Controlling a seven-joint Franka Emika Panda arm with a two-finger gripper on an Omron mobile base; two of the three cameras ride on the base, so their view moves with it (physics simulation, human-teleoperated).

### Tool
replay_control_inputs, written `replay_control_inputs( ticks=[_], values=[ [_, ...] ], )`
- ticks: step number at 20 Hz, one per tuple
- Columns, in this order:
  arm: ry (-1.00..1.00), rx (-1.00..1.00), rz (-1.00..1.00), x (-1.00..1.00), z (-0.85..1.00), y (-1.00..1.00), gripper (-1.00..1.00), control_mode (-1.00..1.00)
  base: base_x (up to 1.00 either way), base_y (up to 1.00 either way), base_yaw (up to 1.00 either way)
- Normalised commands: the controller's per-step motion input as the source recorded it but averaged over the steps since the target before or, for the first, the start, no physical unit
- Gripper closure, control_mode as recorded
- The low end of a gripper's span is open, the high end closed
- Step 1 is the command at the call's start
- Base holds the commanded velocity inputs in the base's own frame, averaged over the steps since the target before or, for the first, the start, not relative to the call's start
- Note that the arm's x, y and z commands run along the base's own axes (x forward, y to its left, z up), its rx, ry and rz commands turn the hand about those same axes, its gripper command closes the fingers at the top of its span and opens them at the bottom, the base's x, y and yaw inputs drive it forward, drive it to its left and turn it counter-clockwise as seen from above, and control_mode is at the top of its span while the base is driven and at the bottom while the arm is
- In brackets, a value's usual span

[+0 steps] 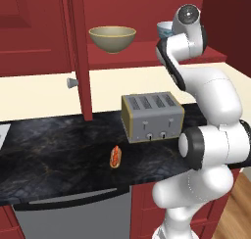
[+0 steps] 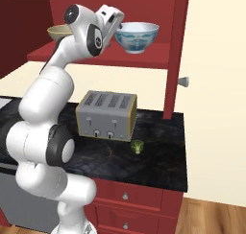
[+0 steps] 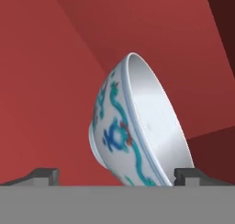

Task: Pick both bowls and place them on the counter. Then place the hot dog in one bowl and place the broccoli in the other bowl.

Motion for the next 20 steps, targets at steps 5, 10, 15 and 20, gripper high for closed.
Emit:
replay_control_inputs(
  ticks=[5,10,15,20],
  values=[
    [0.04,-0.01,0.0,0.18,0.0,-0.01,-1.0,-1.0,0.0,0.0,0.0],
    [0.0,0.0,0.0,0.24,0.0,-0.04,-1.0,-1.0,0.0,0.0,0.0],
    [0.0,0.0,0.0,0.22,-0.02,-0.09,-1.0,-1.0,0.0,0.0,0.0],
    [0.03,0.0,0.0,0.23,-0.06,-0.08,-1.0,-1.0,0.0,0.0,0.0]
  ],
)
